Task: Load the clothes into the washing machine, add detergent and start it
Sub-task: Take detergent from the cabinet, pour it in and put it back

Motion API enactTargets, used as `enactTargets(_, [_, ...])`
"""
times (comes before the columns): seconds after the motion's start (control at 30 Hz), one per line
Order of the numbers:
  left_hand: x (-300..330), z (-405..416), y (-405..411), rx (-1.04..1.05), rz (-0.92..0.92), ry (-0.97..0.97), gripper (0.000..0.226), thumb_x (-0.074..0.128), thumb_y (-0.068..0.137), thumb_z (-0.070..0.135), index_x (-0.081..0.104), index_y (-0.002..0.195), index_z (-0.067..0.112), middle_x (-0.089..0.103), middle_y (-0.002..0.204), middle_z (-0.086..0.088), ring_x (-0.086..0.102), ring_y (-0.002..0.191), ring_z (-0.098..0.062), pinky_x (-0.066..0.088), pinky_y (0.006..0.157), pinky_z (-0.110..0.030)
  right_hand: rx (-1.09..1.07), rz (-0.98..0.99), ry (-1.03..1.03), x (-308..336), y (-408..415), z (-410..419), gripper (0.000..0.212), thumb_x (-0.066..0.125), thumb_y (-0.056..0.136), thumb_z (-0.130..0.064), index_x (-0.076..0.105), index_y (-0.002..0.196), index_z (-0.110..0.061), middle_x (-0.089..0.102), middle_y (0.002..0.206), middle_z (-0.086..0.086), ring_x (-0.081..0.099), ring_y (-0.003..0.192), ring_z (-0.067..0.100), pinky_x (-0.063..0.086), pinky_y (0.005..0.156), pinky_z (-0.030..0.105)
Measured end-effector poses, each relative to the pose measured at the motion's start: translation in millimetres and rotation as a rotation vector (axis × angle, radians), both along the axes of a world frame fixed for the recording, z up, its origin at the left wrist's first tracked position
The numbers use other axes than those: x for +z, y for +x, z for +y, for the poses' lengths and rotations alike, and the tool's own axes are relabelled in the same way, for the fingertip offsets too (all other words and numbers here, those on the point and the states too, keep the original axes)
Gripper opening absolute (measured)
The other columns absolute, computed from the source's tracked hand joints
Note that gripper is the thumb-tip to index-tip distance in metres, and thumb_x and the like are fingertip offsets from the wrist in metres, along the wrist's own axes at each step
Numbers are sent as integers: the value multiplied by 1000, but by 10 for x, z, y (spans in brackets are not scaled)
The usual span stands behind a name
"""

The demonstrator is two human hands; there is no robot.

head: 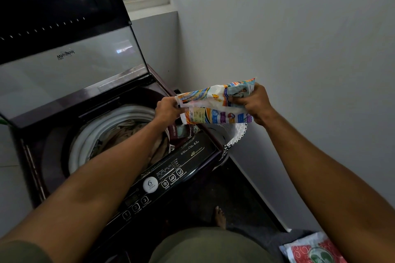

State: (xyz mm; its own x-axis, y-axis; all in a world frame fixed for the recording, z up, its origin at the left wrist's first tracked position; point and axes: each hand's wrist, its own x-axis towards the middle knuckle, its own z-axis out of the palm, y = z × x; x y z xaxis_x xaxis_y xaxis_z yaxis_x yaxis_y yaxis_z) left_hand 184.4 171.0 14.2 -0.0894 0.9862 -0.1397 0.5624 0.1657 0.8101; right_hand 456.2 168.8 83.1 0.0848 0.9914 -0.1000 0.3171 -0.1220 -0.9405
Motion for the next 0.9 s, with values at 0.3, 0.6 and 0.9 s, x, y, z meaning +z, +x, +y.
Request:
enactTargets(0.3, [64, 10, 49, 6, -5, 66, 35, 79, 81, 22, 71, 114, 16, 73, 103, 4, 66, 88, -8, 56, 71, -19, -11, -2, 46, 48, -11, -1, 50, 91, 62, -21, 70, 105, -6, 75, 99, 5, 73, 90, 17, 61, 78, 43])
enactTargets(0.6, [84, 13, 11, 31, -77, 77, 47, 83, 76, 15, 65, 120, 17, 71, 102, 6, 66, 91, -7, 53, 77, -22, -2, -2, 58, 15, -36, 28, 53, 93, 59, -22, 70, 104, -6, 75, 100, 7, 73, 93, 21, 60, 81, 46])
enactTargets(0.9, [17, 47, -28, 15, 41, 43, 27, 81, 79, 26, 76, 104, 19, 75, 97, 1, 69, 89, -14, 59, 83, -36, 11, -16, 53, 25, -41, 48, 61, 92, 54, -29, 69, 106, -6, 75, 101, 5, 73, 92, 18, 61, 79, 43])
